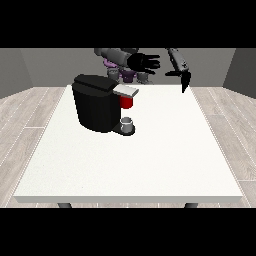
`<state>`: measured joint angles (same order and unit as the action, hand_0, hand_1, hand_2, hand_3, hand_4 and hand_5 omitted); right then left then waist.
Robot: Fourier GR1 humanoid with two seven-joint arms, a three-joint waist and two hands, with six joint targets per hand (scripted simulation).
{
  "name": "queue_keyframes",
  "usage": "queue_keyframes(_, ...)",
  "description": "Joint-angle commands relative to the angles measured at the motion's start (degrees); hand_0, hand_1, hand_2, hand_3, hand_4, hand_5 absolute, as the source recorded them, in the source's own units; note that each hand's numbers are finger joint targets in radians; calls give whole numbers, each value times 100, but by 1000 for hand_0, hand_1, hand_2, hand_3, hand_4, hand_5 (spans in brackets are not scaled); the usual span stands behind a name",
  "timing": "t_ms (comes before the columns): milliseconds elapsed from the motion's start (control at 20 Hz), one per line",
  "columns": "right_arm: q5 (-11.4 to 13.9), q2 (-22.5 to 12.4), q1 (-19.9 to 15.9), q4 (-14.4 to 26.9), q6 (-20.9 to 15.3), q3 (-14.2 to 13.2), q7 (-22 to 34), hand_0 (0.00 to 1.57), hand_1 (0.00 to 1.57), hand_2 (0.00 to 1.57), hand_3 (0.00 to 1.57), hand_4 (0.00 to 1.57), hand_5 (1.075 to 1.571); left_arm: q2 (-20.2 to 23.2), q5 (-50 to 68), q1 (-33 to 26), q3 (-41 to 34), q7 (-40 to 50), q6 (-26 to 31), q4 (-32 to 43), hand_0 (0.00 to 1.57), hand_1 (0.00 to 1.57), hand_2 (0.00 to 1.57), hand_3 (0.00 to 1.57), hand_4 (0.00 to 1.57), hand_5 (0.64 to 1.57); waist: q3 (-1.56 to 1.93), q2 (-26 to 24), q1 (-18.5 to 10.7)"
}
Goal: Insert the coffee pod into the coffee machine and close the lid
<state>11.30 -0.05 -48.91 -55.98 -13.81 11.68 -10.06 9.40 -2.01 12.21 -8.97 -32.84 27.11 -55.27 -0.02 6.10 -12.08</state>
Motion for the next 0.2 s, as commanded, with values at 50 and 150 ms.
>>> queue_keyframes(50, -432, 5, 656, -415, 171, 1023, -585, 0, 0, 0, 0, 493, 1571, -12, -22, 101, 60, -102, 102, 188, 0, 0, 0, 0, 168, 1571, 1, -24, -82)
queue_keyframes(150, -830, 5, 1496, -612, 292, 1372, -1077, 0, 0, 0, 0, 461, 1571, 35, 95, 193, -87, 67, 13, 150, 0, 0, 0, 0, 168, 1571, 6, -53, 72)
